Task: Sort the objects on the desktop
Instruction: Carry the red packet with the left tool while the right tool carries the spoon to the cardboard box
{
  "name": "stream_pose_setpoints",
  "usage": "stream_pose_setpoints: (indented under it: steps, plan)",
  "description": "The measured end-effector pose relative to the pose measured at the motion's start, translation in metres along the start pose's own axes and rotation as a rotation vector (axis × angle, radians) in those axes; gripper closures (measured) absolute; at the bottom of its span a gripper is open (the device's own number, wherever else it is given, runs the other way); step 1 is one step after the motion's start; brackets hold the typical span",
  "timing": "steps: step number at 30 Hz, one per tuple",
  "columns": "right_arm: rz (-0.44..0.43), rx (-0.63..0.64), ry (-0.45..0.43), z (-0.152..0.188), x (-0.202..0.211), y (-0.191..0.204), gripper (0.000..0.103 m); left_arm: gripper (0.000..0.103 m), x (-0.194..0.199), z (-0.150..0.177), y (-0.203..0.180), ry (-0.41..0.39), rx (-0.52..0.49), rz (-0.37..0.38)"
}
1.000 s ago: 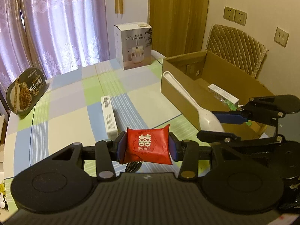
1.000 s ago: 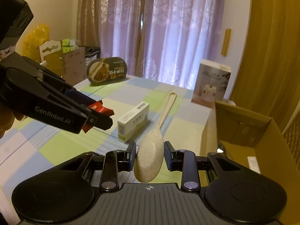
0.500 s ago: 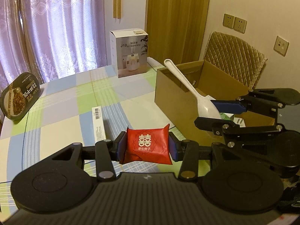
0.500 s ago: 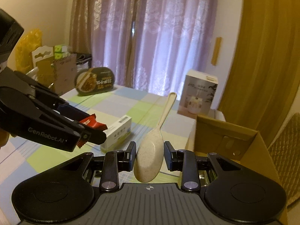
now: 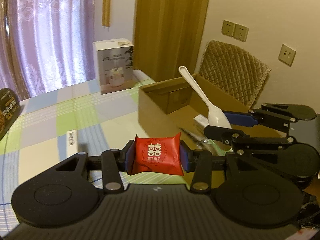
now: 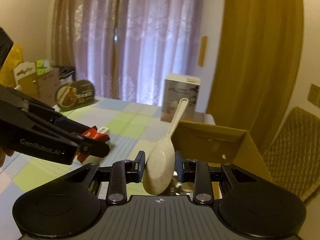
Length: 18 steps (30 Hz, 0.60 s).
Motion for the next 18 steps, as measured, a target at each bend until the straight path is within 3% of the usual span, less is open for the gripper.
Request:
stream_pose_setpoints:
  steps: [18]
  plan:
    - [0.103, -0.09, 0.021, 0.024, 0.032, -0.073, 0.074, 0.062, -0.038, -0.023, -0.075, -0.013, 0.006, 0.143]
Point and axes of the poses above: each gripper's, at about its wrist camera, not at the fingertips, and x roughly against the way its jaws point, y to its left, z to its underside, the point moved 10 cm from there along -x, roughly the way its jaws point, and after that the axes turned 11 degrees about -z, right-handed, at the moved point
